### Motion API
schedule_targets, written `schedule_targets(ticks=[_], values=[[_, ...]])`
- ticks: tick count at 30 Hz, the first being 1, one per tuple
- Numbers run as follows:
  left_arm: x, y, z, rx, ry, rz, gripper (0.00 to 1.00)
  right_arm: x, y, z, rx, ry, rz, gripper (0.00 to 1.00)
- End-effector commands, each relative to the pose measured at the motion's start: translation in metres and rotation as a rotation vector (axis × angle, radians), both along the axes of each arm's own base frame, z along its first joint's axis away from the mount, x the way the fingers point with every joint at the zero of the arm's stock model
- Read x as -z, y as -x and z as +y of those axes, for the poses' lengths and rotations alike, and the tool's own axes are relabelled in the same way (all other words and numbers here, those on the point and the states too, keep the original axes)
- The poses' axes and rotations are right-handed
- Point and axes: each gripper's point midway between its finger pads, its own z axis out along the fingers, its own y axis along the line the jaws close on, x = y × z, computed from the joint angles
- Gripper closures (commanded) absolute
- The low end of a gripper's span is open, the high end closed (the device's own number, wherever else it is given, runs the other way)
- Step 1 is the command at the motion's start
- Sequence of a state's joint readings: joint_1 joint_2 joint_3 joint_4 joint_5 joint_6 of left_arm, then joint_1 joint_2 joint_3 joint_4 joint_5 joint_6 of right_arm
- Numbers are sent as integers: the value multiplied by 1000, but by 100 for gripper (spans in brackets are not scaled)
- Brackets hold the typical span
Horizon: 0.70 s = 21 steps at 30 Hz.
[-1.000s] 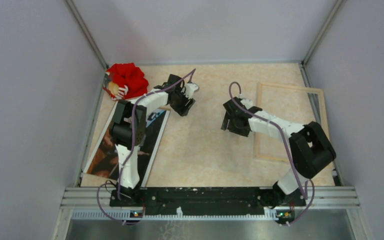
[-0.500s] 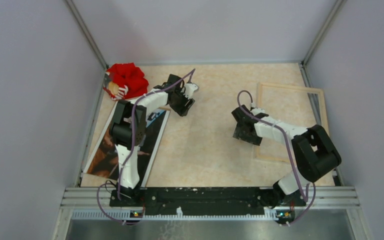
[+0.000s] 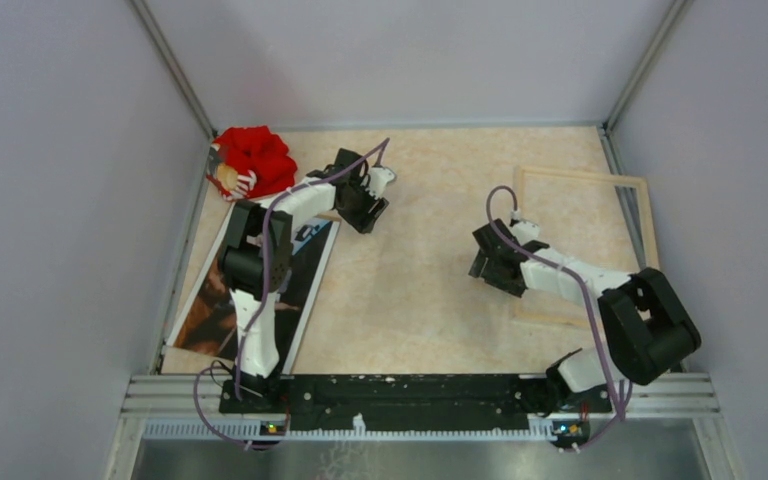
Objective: Put the photo into the frame
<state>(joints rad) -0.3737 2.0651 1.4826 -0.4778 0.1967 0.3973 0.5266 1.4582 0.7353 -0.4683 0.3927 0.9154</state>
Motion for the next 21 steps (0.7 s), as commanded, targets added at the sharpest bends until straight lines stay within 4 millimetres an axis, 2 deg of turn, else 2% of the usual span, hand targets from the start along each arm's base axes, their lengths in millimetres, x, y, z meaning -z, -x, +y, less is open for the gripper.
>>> schedule_targets(ticks=[1, 7, 9, 13, 17, 21], values=[[43, 42, 36, -45, -139, 171, 33, 18, 13, 33, 2, -233, 33, 25], [56, 50, 41, -45, -165, 197, 34, -4, -17, 73, -47, -404, -25, 25], [59, 52, 42, -42, -170, 204, 35, -5, -21, 79, -51, -425, -20, 25], [69, 54, 49, -50, -203, 214, 37, -3, -20, 71, -11, -436, -16, 25], [69, 58, 49, -45, -199, 219, 37, 1, -16, 60, 21, -424, -7, 25], [76, 62, 48, -35, -204, 241, 40, -3, -22, 58, 44, -459, -35, 25]])
